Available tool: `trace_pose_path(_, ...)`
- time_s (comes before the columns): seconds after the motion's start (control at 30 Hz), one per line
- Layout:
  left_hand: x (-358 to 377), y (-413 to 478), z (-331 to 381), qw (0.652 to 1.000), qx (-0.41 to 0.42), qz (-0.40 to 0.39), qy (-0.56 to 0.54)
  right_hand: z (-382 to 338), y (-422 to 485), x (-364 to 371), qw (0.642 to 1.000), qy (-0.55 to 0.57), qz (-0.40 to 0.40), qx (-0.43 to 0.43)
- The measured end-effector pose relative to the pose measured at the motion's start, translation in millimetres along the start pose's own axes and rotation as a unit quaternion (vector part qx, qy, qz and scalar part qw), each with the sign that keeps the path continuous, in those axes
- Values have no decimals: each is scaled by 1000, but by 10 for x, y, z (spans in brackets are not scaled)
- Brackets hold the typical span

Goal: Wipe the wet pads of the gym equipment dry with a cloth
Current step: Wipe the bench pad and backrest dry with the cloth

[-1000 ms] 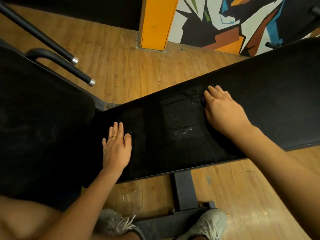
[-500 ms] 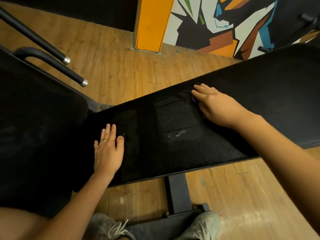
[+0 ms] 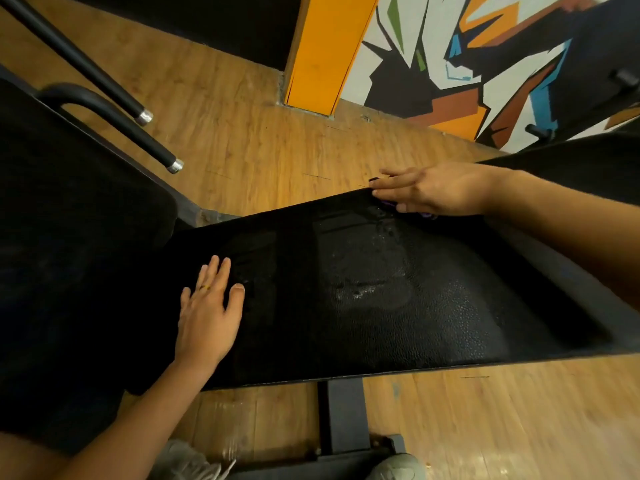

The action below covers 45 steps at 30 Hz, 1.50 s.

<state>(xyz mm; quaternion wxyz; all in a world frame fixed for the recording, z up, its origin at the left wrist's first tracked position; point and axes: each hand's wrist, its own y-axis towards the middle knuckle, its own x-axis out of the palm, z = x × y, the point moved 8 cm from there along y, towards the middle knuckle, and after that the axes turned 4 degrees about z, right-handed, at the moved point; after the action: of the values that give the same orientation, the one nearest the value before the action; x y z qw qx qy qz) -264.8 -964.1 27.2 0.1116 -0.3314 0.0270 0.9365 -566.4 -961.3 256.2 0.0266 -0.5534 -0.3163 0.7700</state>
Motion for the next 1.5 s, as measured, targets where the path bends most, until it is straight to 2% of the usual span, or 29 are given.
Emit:
trace_pose_path(0.17, 6, -3, -1, 1000, -7, -1, -4, -7, 17, 18, 998, -43, -10, -49)
trace_pose_path(0.27, -7, -14, 3, 1000, -7, 0, -6, -181, 267, 18, 996, -42, 12, -83)
trace_pose_path(0.4, -14, -10, 17, 1000, -10, 0, -14, -215, 431, 22, 995, -26, 46, -90)
trace_pose_path(0.63, -31, -21, 32, 1000, -13, 4, -13, -48, 220, 29, 994, -33, 30, -99)
trace_pose_path(0.97, -21, -23, 22, 1000, -17, 7, -12, -818, 1447, 110, 989, -6, 42, -141)
trace_pose_path(1.07, -16, -15, 15, 1000, -17, 4, -10, -758, 1427, 101, 989, 24, 51, -140)
trace_pose_path(1.17, -6, -15, 5, 1000, -15, 4, -10, -459, 1040, 55, 992, 64, 58, -92)
trace_pose_path(1.34, -6, -12, 14, 1000, -12, 5, -7, -11, 35, -11, 990, 102, 63, 72)
trace_pose_path(1.5, -7, -14, 16, 1000, -7, 6, 1, -200, -511, 111, 955, 74, 145, 249)
